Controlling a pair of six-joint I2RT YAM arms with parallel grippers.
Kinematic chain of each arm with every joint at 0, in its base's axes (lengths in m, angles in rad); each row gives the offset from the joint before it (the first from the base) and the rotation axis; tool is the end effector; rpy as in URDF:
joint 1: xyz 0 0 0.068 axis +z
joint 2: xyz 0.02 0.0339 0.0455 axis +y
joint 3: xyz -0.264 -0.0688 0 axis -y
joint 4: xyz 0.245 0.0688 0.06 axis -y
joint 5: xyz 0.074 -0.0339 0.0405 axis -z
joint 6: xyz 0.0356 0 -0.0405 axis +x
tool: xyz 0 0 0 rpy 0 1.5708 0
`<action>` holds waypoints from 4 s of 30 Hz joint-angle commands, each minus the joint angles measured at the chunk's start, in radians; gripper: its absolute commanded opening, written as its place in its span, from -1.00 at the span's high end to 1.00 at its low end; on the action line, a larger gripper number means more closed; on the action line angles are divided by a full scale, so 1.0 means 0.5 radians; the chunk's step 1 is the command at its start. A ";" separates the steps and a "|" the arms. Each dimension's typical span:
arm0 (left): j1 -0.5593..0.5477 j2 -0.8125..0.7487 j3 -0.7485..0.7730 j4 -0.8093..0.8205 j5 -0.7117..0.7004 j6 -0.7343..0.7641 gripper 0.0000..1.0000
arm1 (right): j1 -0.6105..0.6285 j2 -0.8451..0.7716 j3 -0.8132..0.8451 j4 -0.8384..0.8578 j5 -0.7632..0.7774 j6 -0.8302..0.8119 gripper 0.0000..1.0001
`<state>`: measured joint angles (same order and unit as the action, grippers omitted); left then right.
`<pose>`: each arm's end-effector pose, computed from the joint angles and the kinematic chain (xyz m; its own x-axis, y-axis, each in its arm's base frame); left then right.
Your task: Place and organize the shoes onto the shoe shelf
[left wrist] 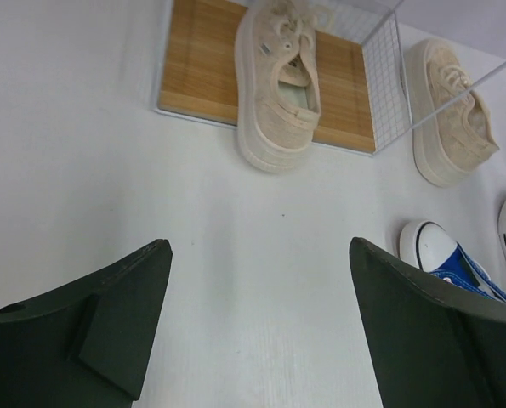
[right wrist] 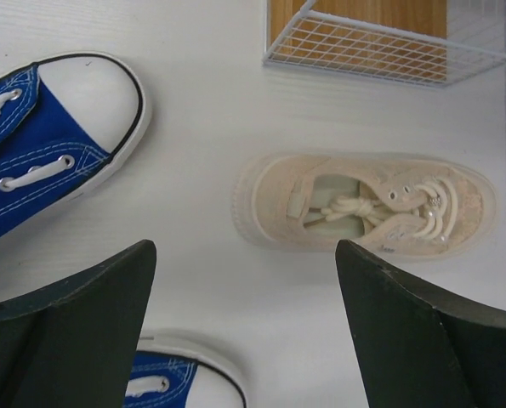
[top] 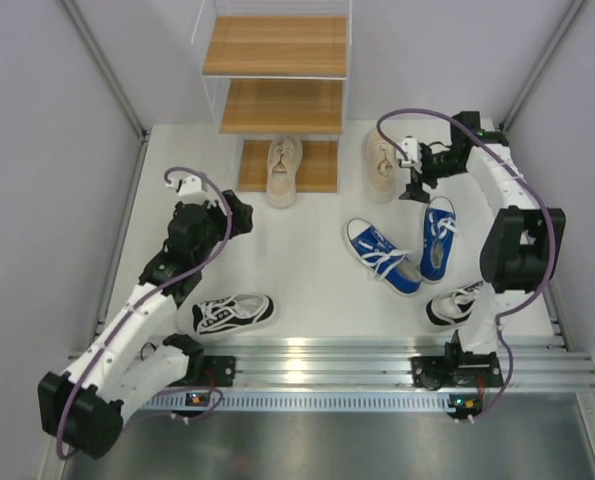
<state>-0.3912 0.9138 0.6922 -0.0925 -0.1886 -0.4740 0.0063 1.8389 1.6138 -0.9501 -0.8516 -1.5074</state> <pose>0.2009 -0.0757 0.2936 -0.3498 -0.3407 -0.8727 0.0562 0.9222 -0.3826 0.3795 0.0292 0.2819 0.2350 -0.6560 -0.7172 -0.9395 0.0358 -0.3406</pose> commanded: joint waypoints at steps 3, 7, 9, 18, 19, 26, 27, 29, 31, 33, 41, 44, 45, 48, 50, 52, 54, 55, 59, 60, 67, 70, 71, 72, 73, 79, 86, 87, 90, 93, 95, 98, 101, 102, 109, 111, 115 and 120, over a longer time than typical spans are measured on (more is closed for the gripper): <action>0.009 -0.404 -0.031 -0.428 -0.359 0.068 -0.87 | 0.129 0.264 0.309 0.127 0.034 0.005 -0.72; 0.012 -0.628 -0.062 -0.579 -0.448 -0.036 -0.87 | 0.159 0.439 0.509 0.127 0.086 0.017 -0.71; 0.012 -0.692 -0.096 -0.622 -0.457 -0.080 -0.87 | 0.178 0.522 0.564 0.124 0.132 0.017 -0.70; 0.012 -0.711 -0.084 -0.653 -0.488 -0.150 -0.87 | 0.233 0.620 0.494 0.164 0.286 0.100 -0.54; 0.012 -0.708 -0.084 -0.653 -0.488 -0.156 -0.87 | 0.230 0.617 0.479 0.167 0.295 0.088 -0.52; 0.009 -0.619 -0.081 -0.643 -0.460 -0.215 -0.87 | 0.257 0.648 0.365 0.167 0.363 0.079 -0.14; 0.009 -0.592 -0.077 -0.634 -0.448 -0.212 -0.86 | 0.260 0.654 0.359 0.167 0.366 0.091 -0.06; 0.012 -0.570 -0.065 -0.631 -0.427 -0.218 -0.87 | 0.260 0.648 0.344 0.194 0.363 0.125 0.17; 0.012 -0.567 -0.065 -0.631 -0.417 -0.236 -0.87 | 0.257 0.611 0.325 0.228 0.363 0.161 0.35; 0.012 -0.579 -0.077 -0.631 -0.411 -0.252 -0.86 | 0.251 0.562 0.285 0.252 0.344 0.180 0.72; 0.009 -0.662 -0.136 -0.613 -0.396 -0.295 -0.86 | 0.175 -0.002 -0.052 0.091 0.139 0.064 1.00; 0.012 -0.659 -0.145 -0.567 -0.378 -0.258 -0.86 | 0.165 -0.204 -0.062 -0.279 0.023 -0.242 1.00; 0.012 -0.653 -0.145 -0.561 -0.371 -0.252 -0.86 | 0.165 -0.244 -0.058 -0.375 0.022 -0.301 1.00; 0.012 -0.637 -0.136 -0.542 -0.353 -0.218 -0.87 | 0.174 -0.440 -0.052 -0.746 -0.079 -0.470 1.00; 0.012 -0.634 -0.139 -0.530 -0.347 -0.197 -0.87 | 0.199 -0.514 -0.092 -0.909 -0.094 -0.547 1.00; 0.012 -0.634 -0.142 -0.521 -0.341 -0.181 -0.87 | 0.260 -0.643 -0.153 -1.091 -0.082 -0.648 1.00; 0.012 -0.637 -0.145 -0.515 -0.338 -0.163 -0.87 | 0.376 -0.814 -0.316 -1.088 -0.027 -0.621 1.00; 0.009 -0.640 -0.145 -0.505 -0.335 -0.154 -0.87 | 0.423 -0.867 -0.368 -1.088 0.006 -0.621 1.00; 0.012 -0.634 -0.154 -0.478 -0.325 -0.120 -0.88 | 0.759 -1.027 -0.531 -1.051 0.050 -0.496 1.00; 0.012 -0.628 -0.157 -0.469 -0.316 -0.114 -0.88 | 0.818 -1.051 -0.537 -1.024 0.047 -0.452 1.00; 0.012 -0.637 -0.157 -0.456 -0.282 -0.110 -0.88 | 1.208 -0.902 -0.400 -0.717 0.053 -0.176 1.00; 0.012 -0.695 -0.182 -0.456 -0.282 -0.126 -0.88 | 1.264 -0.715 -0.262 -0.625 0.062 -0.161 1.00; 0.012 -0.708 -0.188 -0.453 -0.282 -0.141 -0.88 | 1.273 -0.659 -0.225 -0.601 0.068 -0.139 1.00; 0.012 -0.729 -0.203 -0.456 -0.279 -0.147 -0.87 | 1.276 -0.562 -0.185 -0.524 0.083 -0.124 1.00; 0.012 -0.763 -0.206 -0.459 -0.285 -0.156 -0.87 | 1.276 -0.509 -0.111 -0.481 0.096 -0.106 1.00; 0.012 -0.879 -0.234 -0.520 -0.322 -0.215 -0.88 | 1.276 -0.187 0.205 -0.232 0.240 -0.035 1.00; 0.009 -0.929 -0.261 -0.548 -0.331 -0.242 -0.87 | 1.255 0.144 0.478 0.053 0.485 0.109 1.00; 0.009 -0.929 -0.262 -0.551 -0.331 -0.242 -0.87 | 1.251 0.178 0.515 0.068 0.516 0.131 1.00; 0.012 -0.929 -0.255 -0.554 -0.341 -0.224 -0.87 | 1.224 0.280 0.647 0.127 0.574 0.207 1.00; 0.012 -0.929 -0.265 -0.551 -0.347 -0.218 -0.87 | 1.199 0.341 0.702 0.170 0.623 0.232 1.00; 0.012 -0.923 -0.271 -0.554 -0.347 -0.224 -0.87 | 1.184 0.372 0.705 0.194 0.651 0.223 1.00; 0.009 -0.910 -0.274 -0.551 -0.347 -0.233 -0.88 | 1.160 0.424 0.715 0.240 0.685 0.208 1.00; 0.012 -0.898 -0.268 -0.551 -0.350 -0.227 -0.88 | 1.132 0.470 0.736 0.280 0.718 0.180 1.00; 0.009 -0.895 -0.268 -0.551 -0.350 -0.227 -0.88 | 1.123 0.482 0.739 0.286 0.725 0.168 1.00; 0.009 -0.871 -0.271 -0.548 -0.353 -0.236 -0.88 | 1.080 0.587 0.813 0.372 0.749 0.125 1.00; 0.012 -0.858 -0.262 -0.548 -0.353 -0.233 -0.88 | 1.077 0.611 0.822 0.394 0.755 0.119 1.00; 0.012 -0.861 -0.255 -0.551 -0.359 -0.224 -0.88 | 1.077 0.669 0.859 0.476 0.786 0.155 1.00; 0.009 -0.864 -0.258 -0.548 -0.359 -0.218 -0.88 | 1.067 0.749 0.917 0.541 0.826 0.198 1.00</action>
<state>-0.3904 0.4824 0.5606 -0.3782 -0.3573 -0.5819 0.5518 2.2204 1.9930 -0.8028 -0.4477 -1.3933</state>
